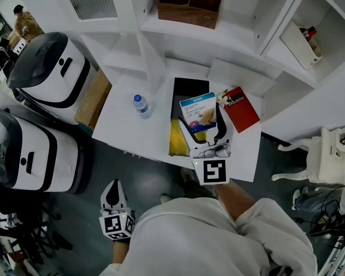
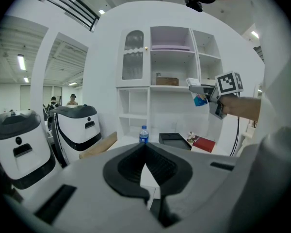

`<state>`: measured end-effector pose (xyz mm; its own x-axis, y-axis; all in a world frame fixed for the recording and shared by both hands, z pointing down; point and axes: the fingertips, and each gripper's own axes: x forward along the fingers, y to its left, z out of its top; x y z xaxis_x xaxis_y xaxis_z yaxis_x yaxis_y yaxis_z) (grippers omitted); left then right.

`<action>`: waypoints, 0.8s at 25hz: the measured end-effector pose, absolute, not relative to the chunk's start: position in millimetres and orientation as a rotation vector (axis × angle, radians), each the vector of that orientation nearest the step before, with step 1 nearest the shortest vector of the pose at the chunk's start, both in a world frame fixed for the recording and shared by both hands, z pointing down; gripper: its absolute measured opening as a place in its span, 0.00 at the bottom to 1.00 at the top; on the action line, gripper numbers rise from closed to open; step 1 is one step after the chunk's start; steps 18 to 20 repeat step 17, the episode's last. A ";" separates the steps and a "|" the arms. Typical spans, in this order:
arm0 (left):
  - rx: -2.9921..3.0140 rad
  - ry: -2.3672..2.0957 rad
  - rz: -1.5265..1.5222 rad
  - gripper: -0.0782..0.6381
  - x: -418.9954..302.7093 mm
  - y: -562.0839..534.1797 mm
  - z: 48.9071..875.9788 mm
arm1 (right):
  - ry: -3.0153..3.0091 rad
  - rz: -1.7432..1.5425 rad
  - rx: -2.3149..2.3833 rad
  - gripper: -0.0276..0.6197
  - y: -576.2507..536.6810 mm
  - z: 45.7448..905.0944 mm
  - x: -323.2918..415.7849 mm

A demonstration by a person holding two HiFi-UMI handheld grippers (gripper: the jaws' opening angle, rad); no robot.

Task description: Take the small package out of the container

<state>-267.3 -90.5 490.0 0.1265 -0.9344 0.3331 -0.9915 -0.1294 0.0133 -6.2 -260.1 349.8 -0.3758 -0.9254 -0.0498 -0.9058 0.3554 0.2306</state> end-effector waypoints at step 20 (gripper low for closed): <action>2.165 -1.908 0.362 0.12 -266.4 -88.2 491.3 | -2.514 -0.323 1.693 0.68 -260.0 354.0 -4.2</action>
